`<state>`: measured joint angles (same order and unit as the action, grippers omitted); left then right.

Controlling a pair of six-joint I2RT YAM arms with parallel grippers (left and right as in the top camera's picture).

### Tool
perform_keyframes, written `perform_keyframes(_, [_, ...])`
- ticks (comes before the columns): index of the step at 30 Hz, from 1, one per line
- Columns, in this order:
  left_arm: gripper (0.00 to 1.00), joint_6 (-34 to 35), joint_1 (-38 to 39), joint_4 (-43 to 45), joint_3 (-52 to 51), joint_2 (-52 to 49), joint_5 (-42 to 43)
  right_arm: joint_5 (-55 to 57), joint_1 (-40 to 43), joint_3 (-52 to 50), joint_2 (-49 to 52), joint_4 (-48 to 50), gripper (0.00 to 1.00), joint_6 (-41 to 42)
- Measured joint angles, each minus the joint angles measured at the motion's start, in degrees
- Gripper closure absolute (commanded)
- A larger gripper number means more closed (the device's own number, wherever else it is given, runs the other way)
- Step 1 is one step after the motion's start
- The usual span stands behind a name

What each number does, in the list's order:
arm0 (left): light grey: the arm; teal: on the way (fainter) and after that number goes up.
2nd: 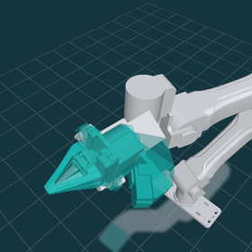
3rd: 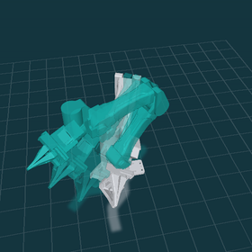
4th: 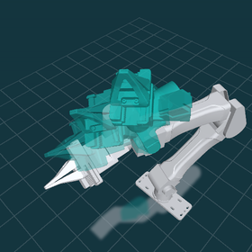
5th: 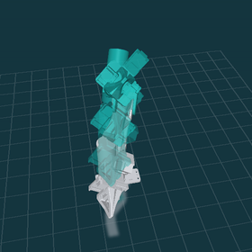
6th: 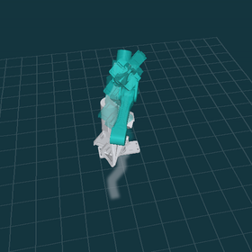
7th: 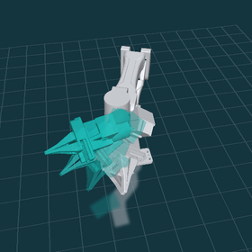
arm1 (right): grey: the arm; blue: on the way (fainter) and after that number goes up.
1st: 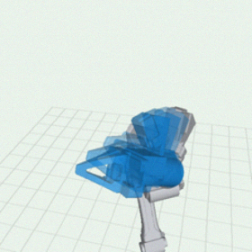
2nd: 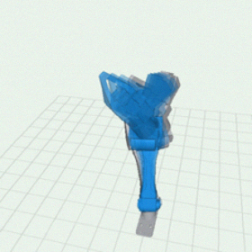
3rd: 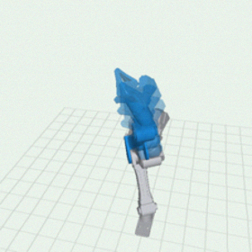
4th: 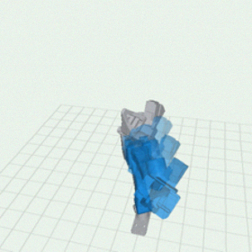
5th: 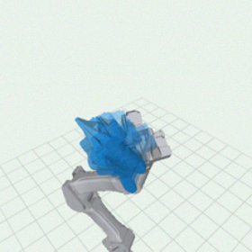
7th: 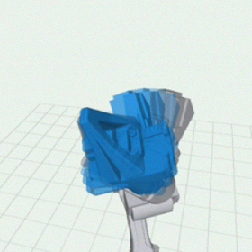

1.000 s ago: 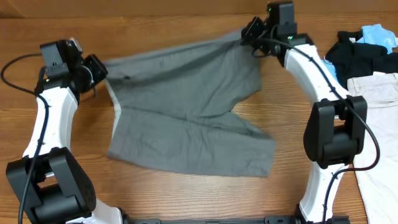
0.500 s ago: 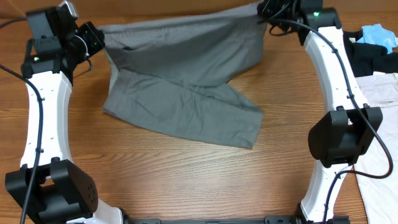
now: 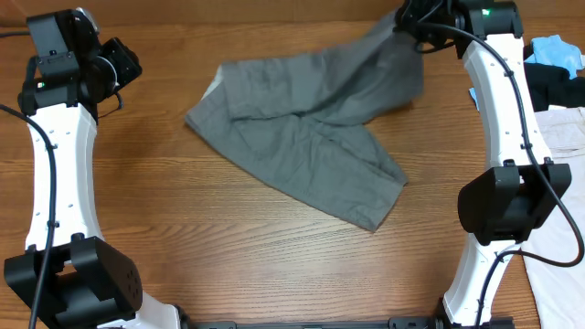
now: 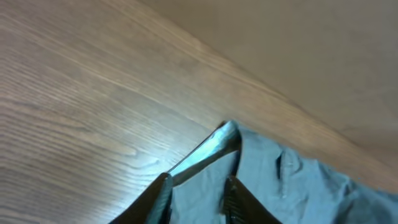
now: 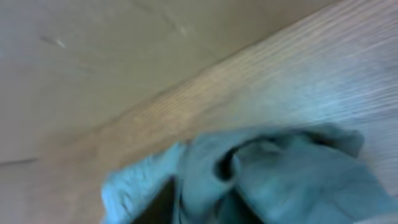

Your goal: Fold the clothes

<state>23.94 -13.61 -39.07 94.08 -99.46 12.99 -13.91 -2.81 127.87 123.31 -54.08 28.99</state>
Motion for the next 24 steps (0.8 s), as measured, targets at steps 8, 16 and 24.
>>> perform_keyframes(8, [0.29,-0.5,0.02,-6.71,0.04,0.0,-0.87,0.5,-0.02,0.07,0.0,-6.84,0.0,-1.53])
perform_keyframes(16, [0.32,-1.95,0.17,-15.1,0.04,-0.37,-1.07,0.74,-0.02,0.17,-0.02,-19.3,0.0,-1.05])
perform_keyframes(24, [0.41,-5.64,1.6,-19.89,0.26,-9.27,-1.27,1.33,-0.02,0.17,-1.6,-33.62,0.0,1.01])
